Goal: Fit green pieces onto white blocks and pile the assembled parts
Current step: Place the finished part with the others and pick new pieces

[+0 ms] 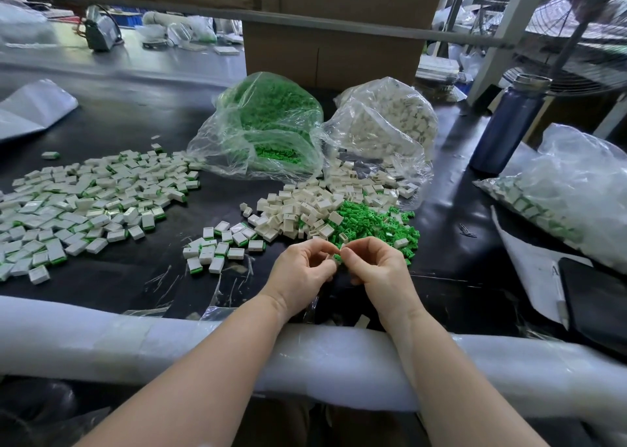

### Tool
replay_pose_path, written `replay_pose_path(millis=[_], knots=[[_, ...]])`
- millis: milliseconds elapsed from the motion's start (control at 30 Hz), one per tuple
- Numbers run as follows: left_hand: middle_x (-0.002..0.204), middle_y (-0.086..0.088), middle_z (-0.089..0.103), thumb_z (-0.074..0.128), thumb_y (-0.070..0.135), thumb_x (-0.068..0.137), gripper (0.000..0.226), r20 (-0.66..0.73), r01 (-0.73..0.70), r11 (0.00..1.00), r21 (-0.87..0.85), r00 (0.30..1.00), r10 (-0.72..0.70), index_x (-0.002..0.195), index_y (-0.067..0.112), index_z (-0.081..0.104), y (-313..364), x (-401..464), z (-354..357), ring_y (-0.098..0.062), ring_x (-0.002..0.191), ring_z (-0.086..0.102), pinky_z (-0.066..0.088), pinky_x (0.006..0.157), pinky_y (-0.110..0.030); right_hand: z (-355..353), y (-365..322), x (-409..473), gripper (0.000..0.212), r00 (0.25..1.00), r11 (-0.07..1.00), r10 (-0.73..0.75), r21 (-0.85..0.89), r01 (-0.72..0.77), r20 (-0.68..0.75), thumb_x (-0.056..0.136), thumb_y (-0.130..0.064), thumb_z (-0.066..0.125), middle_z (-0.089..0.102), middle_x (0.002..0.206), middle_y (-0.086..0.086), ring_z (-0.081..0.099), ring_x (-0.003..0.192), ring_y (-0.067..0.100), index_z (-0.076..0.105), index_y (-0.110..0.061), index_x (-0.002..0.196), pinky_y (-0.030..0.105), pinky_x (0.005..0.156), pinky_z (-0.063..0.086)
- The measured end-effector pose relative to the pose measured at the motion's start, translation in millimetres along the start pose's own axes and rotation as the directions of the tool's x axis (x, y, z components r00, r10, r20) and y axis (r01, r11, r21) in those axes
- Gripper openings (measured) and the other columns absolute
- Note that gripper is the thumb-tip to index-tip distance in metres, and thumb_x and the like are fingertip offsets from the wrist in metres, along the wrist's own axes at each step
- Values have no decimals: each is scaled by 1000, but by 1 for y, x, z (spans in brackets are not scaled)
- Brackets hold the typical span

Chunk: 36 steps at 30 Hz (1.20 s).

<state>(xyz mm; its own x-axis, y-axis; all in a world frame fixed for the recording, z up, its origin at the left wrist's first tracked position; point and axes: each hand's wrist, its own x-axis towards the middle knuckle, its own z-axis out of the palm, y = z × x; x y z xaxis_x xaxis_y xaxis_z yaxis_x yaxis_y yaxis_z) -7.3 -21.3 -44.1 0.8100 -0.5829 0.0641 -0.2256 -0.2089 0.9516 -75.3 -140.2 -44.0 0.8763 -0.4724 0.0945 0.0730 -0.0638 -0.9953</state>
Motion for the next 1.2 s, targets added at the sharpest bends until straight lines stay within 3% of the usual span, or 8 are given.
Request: replay_pose_path(millis=[133, 267, 367, 567, 667, 900, 1200], knots=[[101, -3, 57, 64, 11, 85, 8, 12, -41, 999, 12, 999, 41, 90, 17, 67, 0, 1, 2, -29, 74, 60, 54, 81, -37, 3, 0, 0, 8, 998, 997, 31, -79, -26, 60, 90, -16, 60, 66, 74, -4, 60, 66, 3, 66, -19, 87, 14, 54, 45], [106, 0, 42, 63, 6, 85, 12, 23, -55, 998, -40, 998, 56, 84, 18, 65, -1, 1, 2, -10, 58, 46, 47, 67, -15, 6, -3, -1, 18, 992, 989, 26, -147, -7, 125, 93, -18, 54, 62, 69, 2, 54, 63, 8, 70, -13, 87, 17, 55, 43], [110, -1, 41, 61, 2, 85, 17, 30, -52, 998, -31, 998, 53, 84, 18, 64, 0, 1, 2, -6, 55, 42, 44, 66, -12, 5, -5, -1, 23, 990, 991, 23, -133, -4, 141, 93, -17, 54, 58, 63, 2, 50, 60, 9, 69, -16, 75, 17, 54, 41], [110, -2, 40, 60, 0, 84, 19, 78, -69, 998, -12, 994, 70, 90, 18, 64, 0, 0, 1, -6, 58, 40, 41, 68, -12, 4, -6, -2, 24, 990, 998, 63, 9, -64, 127, 88, -9, 61, 60, 53, -4, 50, 49, 3, 70, -16, 67, 12, 48, 41], [109, 0, 41, 61, 2, 84, 23, 91, -81, 997, -7, 992, 82, 87, 25, 63, -1, 0, 1, -11, 64, 44, 43, 76, -20, 3, -7, -2, 22, 990, 996, 76, 45, -82, 120, 85, -6, 64, 62, 54, -1, 53, 49, 4, 72, -13, 66, 13, 48, 42], [105, 8, 41, 61, 6, 85, 29, 119, -93, 995, 31, 989, 89, 80, 35, 59, -4, 1, 1, -15, 70, 47, 46, 83, -26, 3, -8, -2, 24, 987, 990, 110, 75, -119, 113, 83, -2, 64, 62, 52, 1, 54, 46, 6, 72, -11, 62, 15, 46, 43], [102, 11, 41, 61, 7, 84, 29, 135, -107, 991, 86, 986, 95, 79, 36, 58, -4, 2, 2, -13, 68, 49, 48, 82, -32, 2, -5, -1, 24, 985, 985, 148, 81, -155, 89, 82, -3, 66, 64, 55, 7, 57, 50, 14, 73, -11, 61, 22, 50, 48]])
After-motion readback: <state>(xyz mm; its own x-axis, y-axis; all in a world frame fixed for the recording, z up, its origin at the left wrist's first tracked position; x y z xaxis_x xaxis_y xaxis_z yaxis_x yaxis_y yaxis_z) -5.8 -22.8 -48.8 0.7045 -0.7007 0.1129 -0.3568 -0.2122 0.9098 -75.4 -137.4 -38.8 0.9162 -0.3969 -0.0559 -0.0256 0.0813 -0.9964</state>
